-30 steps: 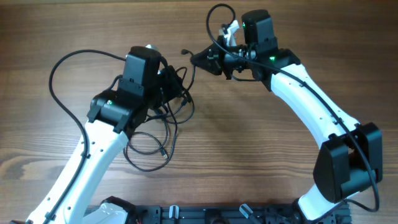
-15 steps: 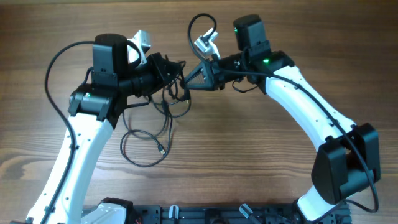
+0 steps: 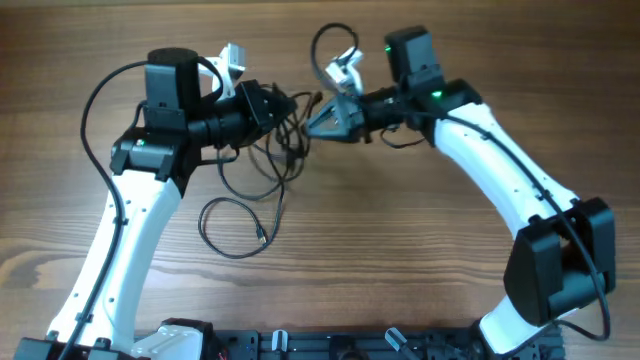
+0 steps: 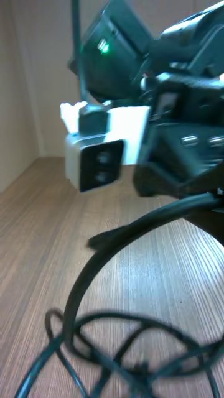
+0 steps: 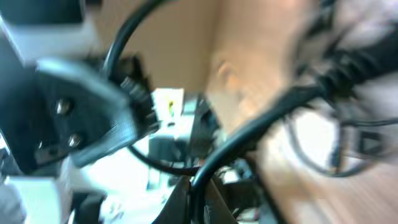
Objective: Untangle cables
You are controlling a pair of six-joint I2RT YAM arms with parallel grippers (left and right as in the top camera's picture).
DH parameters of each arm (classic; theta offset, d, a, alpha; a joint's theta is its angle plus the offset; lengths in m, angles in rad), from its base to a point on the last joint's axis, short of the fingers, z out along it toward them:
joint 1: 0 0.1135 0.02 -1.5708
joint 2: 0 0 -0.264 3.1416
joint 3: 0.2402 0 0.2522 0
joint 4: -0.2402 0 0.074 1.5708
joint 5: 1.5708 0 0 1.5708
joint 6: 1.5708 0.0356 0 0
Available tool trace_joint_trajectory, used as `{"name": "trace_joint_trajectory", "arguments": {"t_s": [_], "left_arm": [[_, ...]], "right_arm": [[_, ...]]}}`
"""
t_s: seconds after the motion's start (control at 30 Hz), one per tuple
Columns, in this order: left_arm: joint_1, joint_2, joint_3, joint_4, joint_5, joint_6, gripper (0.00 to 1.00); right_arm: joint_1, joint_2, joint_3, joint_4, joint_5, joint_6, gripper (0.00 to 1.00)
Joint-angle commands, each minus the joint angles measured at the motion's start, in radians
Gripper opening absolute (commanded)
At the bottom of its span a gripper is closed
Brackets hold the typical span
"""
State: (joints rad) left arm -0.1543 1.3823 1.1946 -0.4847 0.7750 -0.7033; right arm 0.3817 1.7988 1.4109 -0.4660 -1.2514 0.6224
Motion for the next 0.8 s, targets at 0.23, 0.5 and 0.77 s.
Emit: {"name": "trace_joint_trajectory", "arguments": {"t_s": [0.23, 0.5, 0.77], "left_arm": [[-0.034, -0.008, 0.008, 0.011, 0.074, -0.069, 0.04], [-0.062, -0.008, 0.008, 0.090, -0.021, -0.283, 0.04], [-0.062, -0.008, 0.008, 0.090, -0.224, -0.646, 0.04]], "right_arm": [[-0.001, 0.032, 0.003, 0.099, 0.320, 0.118, 0.04], [0.115, 0.055, 0.003, 0.200, 0.333, 0.342, 0.04], [0.138, 0.058, 0.001, 0.155, 0.337, 0.507, 0.04]]}}
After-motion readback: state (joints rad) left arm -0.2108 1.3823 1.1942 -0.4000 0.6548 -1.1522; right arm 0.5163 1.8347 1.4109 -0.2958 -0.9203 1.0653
